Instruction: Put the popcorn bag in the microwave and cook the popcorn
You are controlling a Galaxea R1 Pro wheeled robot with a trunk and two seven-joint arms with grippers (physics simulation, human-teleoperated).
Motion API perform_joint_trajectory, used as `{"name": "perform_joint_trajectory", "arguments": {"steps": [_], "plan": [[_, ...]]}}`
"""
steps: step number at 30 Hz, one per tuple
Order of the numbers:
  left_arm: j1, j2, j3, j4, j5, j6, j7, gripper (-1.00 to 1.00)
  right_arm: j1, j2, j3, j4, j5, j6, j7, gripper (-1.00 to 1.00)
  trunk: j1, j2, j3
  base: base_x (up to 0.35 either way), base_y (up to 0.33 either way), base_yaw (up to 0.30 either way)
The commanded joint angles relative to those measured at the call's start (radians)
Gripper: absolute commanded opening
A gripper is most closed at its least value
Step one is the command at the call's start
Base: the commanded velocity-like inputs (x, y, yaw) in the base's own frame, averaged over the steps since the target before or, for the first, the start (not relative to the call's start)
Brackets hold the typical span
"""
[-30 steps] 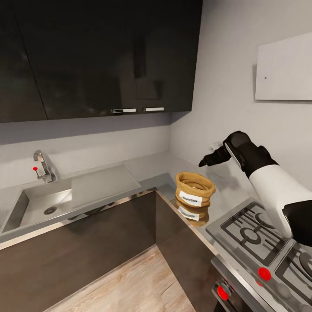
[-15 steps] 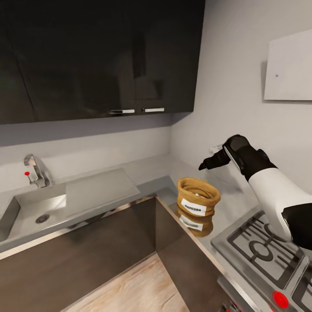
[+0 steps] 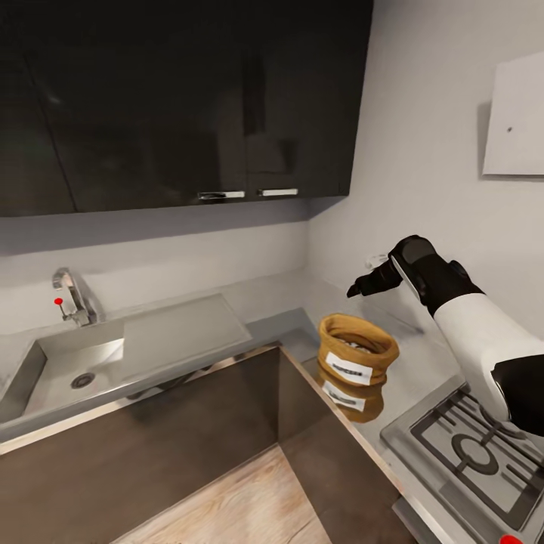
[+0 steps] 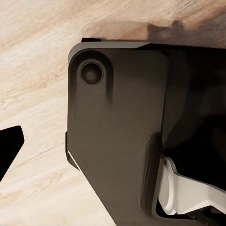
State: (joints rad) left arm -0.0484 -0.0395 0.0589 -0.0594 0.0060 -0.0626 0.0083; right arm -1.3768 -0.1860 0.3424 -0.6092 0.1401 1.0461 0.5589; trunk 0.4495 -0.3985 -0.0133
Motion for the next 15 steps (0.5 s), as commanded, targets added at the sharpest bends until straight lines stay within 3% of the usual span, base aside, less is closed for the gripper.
{"name": "perform_joint_trajectory", "arguments": {"steps": [1, 15], "plan": [[-0.001, 0.0, 0.005, 0.001, 0.0, -0.003, 0.001, 1.0, -0.001, -0.001, 0.004, -0.001, 0.01, 0.001, 0.01, 1.0, 0.001, -0.001, -0.001, 0.0, 0.0, 0.054], [-0.001, 0.0, 0.005, 0.001, -0.001, -0.002, 0.0, 1.0, 0.048, 0.0, 0.024, -0.001, 0.013, 0.001, 0.002, 1.0, 0.001, -0.001, -0.001, 0.0, -0.067, 0.006]]}}
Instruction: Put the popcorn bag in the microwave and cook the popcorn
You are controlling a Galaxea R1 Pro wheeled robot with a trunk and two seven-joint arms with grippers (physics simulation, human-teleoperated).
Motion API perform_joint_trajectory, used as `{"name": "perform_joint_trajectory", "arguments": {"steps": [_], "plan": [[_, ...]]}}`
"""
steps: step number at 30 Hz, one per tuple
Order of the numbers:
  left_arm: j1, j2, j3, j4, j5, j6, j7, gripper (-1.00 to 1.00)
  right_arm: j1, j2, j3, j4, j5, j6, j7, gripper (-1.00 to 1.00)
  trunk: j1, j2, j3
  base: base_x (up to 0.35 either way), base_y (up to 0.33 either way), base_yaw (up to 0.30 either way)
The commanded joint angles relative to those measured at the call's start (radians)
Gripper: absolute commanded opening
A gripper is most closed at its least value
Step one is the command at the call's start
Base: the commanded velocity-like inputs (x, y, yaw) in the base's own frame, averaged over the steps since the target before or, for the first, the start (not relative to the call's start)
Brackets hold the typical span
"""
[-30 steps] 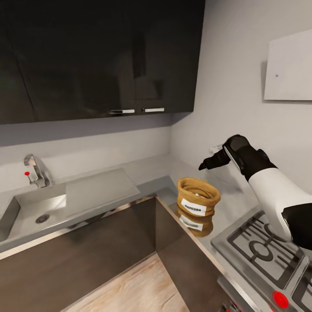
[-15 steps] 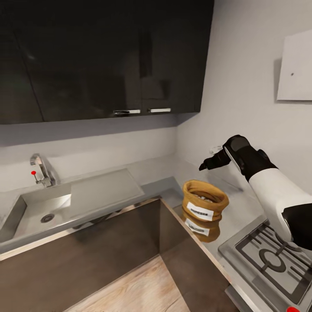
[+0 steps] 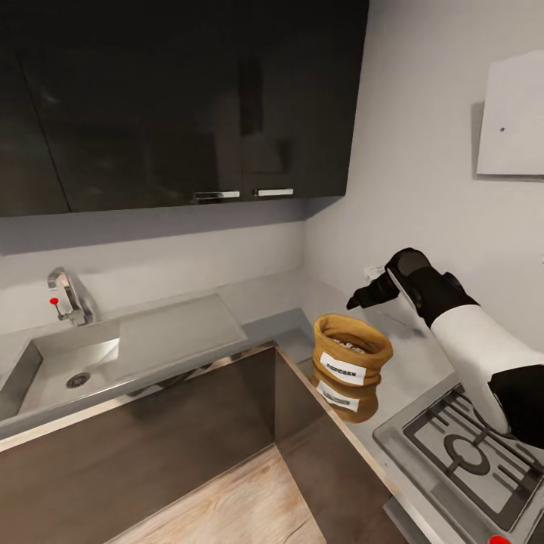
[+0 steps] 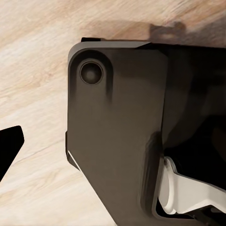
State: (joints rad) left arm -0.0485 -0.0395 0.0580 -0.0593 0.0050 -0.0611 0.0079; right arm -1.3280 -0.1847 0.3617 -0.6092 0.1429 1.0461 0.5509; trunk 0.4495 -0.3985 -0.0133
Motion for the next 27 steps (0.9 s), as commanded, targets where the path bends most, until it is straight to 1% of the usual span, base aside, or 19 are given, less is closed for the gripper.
{"name": "perform_joint_trajectory", "arguments": {"steps": [1, 5, 11, 18, 21, 27], "plan": [[-0.001, 0.0, 0.006, 0.001, 0.001, -0.003, 0.001, 1.0, 0.0, -0.001, 0.006, -0.001, 0.01, 0.001, 0.01, 1.0, 0.001, -0.002, -0.001, 0.0, -0.001, 0.0], [-0.001, 0.0, 0.006, 0.001, 0.0, -0.003, 0.0, 1.0, 0.002, -0.001, 0.008, -0.001, 0.01, 0.001, 0.01, 1.0, 0.001, -0.002, -0.001, 0.041, -0.002, 0.0], [-0.001, 0.0, 0.007, 0.001, 0.0, -0.003, -0.005, 1.0, 0.003, -0.002, 0.008, -0.001, 0.011, 0.001, 0.01, 1.0, 0.001, -0.002, -0.001, 0.185, -0.068, 0.0], [-0.001, 0.0, 0.007, 0.001, 0.0, -0.003, -0.003, 1.0, 0.003, -0.002, 0.025, 0.0, 0.011, 0.001, 0.009, 1.0, 0.001, -0.002, -0.001, 0.014, -0.005, 0.0], [-0.001, 0.0, 0.009, 0.001, 0.0, -0.003, -0.005, 1.0, 0.02, -0.002, 0.029, -0.001, 0.011, 0.001, 0.008, 1.0, 0.001, -0.002, -0.001, 0.0, 0.0, 0.0], [-0.001, 0.0, 0.009, 0.001, -0.001, -0.003, -0.006, 1.0, 0.027, -0.012, 0.03, -0.001, 0.01, 0.001, 0.008, 1.0, 0.001, -0.002, -0.001, 0.0, 0.0, 0.0]]}}
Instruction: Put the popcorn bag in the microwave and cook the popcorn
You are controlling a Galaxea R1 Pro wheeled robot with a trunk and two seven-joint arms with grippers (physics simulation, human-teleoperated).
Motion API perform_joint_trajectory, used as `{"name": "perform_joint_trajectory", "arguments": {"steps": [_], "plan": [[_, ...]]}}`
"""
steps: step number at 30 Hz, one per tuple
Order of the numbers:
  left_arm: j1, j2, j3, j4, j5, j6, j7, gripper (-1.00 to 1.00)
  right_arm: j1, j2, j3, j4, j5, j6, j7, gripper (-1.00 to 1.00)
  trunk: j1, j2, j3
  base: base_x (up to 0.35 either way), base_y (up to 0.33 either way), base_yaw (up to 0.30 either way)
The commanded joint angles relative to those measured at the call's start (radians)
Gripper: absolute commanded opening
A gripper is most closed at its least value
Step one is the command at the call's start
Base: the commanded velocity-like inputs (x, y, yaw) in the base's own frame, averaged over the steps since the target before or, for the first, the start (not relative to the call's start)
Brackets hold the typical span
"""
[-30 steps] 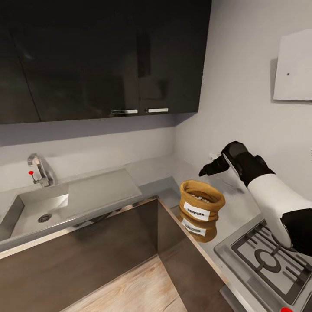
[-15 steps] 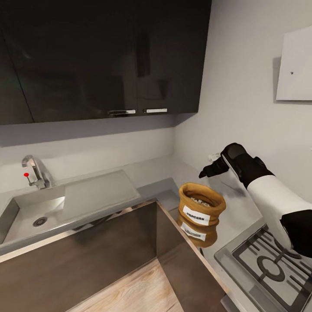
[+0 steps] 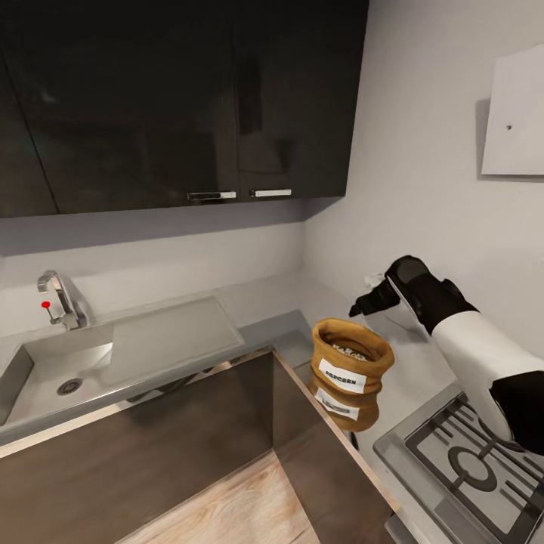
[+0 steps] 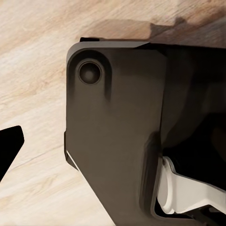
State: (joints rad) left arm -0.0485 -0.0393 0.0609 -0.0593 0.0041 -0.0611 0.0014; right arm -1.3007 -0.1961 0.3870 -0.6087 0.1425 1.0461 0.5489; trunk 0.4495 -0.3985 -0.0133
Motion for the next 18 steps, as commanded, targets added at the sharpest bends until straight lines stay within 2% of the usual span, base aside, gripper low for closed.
{"name": "perform_joint_trajectory", "arguments": {"steps": [1, 6, 10, 14, 15, 18], "plan": [[-0.001, 0.0, 0.005, 0.001, 0.0, -0.003, 0.0, 1.0, 0.001, -0.001, 0.005, -0.001, 0.01, 0.001, 0.01, 1.0, 0.001, -0.002, -0.001, 0.0, 0.0, 0.0], [-0.001, -0.001, 0.004, 0.001, -0.001, -0.003, 0.0, 1.0, 0.016, -0.003, 0.01, 0.0, 0.011, 0.001, 0.01, 1.0, 0.001, -0.002, -0.001, 0.0, 0.0, 0.0], [-0.001, -0.001, 0.004, 0.001, -0.001, -0.003, 0.0, 1.0, 0.018, -0.012, 0.034, 0.0, 0.011, 0.001, 0.011, 1.0, 0.001, -0.002, -0.001, 0.0, 0.0, 0.0], [-0.001, -0.001, 0.002, 0.001, -0.001, -0.003, 0.0, 1.0, 0.018, -0.036, 0.069, -0.001, 0.011, 0.001, 0.011, 1.0, 0.001, -0.002, -0.001, 0.0, 0.0, 0.0], [-0.001, -0.001, 0.002, 0.001, -0.001, -0.003, 0.0, 1.0, 0.018, -0.042, 0.083, -0.001, 0.011, -0.008, 0.011, 1.0, 0.001, -0.002, -0.001, 0.0, 0.0, 0.0], [-0.001, -0.001, 0.003, 0.001, -0.001, -0.003, 0.0, 1.0, 0.015, -0.065, 0.195, 0.0, 0.01, -0.056, 0.016, 1.0, 0.001, -0.002, -0.001, 0.0, 0.0, 0.0]]}}
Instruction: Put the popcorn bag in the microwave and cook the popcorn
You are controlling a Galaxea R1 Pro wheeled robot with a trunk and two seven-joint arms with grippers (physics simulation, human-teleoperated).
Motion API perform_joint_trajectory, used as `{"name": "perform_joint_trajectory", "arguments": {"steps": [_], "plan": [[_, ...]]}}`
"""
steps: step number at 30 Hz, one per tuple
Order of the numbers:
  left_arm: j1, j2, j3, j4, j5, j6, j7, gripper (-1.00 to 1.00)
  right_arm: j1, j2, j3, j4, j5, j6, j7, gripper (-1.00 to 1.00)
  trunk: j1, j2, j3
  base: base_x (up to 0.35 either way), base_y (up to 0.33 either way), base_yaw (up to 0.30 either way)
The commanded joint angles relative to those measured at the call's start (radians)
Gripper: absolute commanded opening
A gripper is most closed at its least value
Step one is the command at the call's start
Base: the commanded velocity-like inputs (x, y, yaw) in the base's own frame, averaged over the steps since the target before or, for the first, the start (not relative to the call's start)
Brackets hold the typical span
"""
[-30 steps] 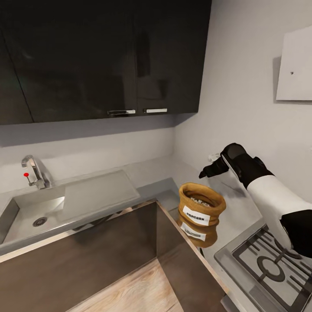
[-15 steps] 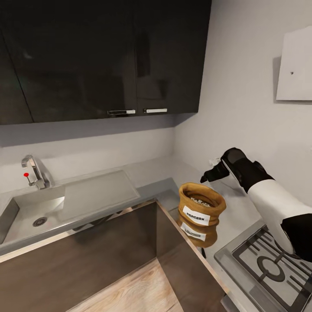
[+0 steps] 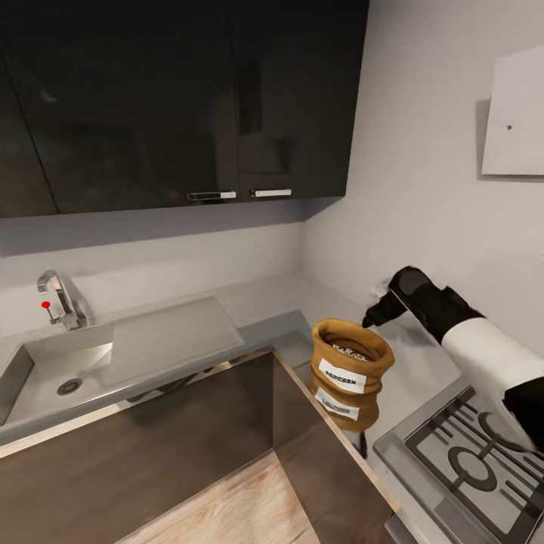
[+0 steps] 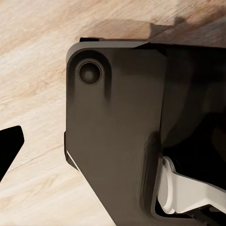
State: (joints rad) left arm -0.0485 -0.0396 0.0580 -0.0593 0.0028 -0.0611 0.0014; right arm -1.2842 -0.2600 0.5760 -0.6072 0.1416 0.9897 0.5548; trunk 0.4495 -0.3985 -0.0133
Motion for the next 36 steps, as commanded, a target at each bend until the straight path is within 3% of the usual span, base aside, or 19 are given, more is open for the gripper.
{"name": "perform_joint_trajectory", "arguments": {"steps": [1, 7, 9, 11, 15, 20, 26, 30, 36], "plan": [[-0.001, 0.0, 0.006, 0.001, 0.0, -0.003, 0.0, 1.0, -0.001, -0.004, 0.024, -0.001, 0.01, -0.007, 0.01, 1.0, 0.0, -0.002, -0.001, 0.0, 0.0, 0.0], [-0.001, 0.0, 0.006, 0.001, 0.0, -0.003, 0.0, 1.0, -0.001, -0.013, 0.049, 0.002, 0.012, -0.04, 0.014, 1.0, 0.0, -0.002, -0.001, 0.0, 0.0, 0.0], [-0.001, 0.0, 0.006, 0.001, 0.0, -0.003, 0.0, 1.0, -0.002, -0.014, 0.074, 0.006, 0.016, -0.041, 0.015, 1.0, 0.0, -0.002, -0.001, 0.0, 0.0, 0.0], [-0.001, 0.0, 0.006, 0.001, 0.0, -0.003, 0.0, 1.0, -0.01, -0.011, 0.125, 0.061, 0.026, -0.044, 0.018, 1.0, 0.0, -0.002, -0.001, 0.0, 0.0, 0.0], [-0.001, 0.0, 0.005, 0.001, -0.001, -0.003, 0.0, 1.0, -0.037, -0.006, 0.162, 0.174, 0.032, -0.055, 0.056, 1.0, 0.0, -0.002, -0.001, 0.0, 0.0, 0.0], [-0.002, 0.0, 0.005, 0.001, -0.001, -0.003, 0.0, 1.0, -0.053, -0.017, 0.173, 0.198, 0.036, -0.058, 0.153, 1.0, 0.0, -0.002, -0.001, 0.0, 0.0, 0.0], [-0.001, 0.0, 0.005, 0.001, 0.0, -0.003, 0.0, 1.0, -0.055, -0.023, 0.174, 0.199, 0.035, -0.059, 0.192, 1.0, 0.0, -0.002, -0.001, 0.0, 0.0, 0.0], [-0.002, 0.0, 0.005, 0.001, 0.0, -0.003, 0.0, 1.0, -0.052, -0.022, 0.173, 0.205, 0.033, -0.1, 0.258, 1.0, 0.0, -0.002, -0.001, 0.0, 0.0, 0.0], [-0.002, 0.0, 0.005, 0.001, 0.0, -0.003, 0.0, 1.0, -0.045, -0.022, 0.168, 0.231, 0.029, -0.131, 0.277, 1.0, 0.0, -0.002, -0.001, 0.0, 0.0, 0.0]]}}
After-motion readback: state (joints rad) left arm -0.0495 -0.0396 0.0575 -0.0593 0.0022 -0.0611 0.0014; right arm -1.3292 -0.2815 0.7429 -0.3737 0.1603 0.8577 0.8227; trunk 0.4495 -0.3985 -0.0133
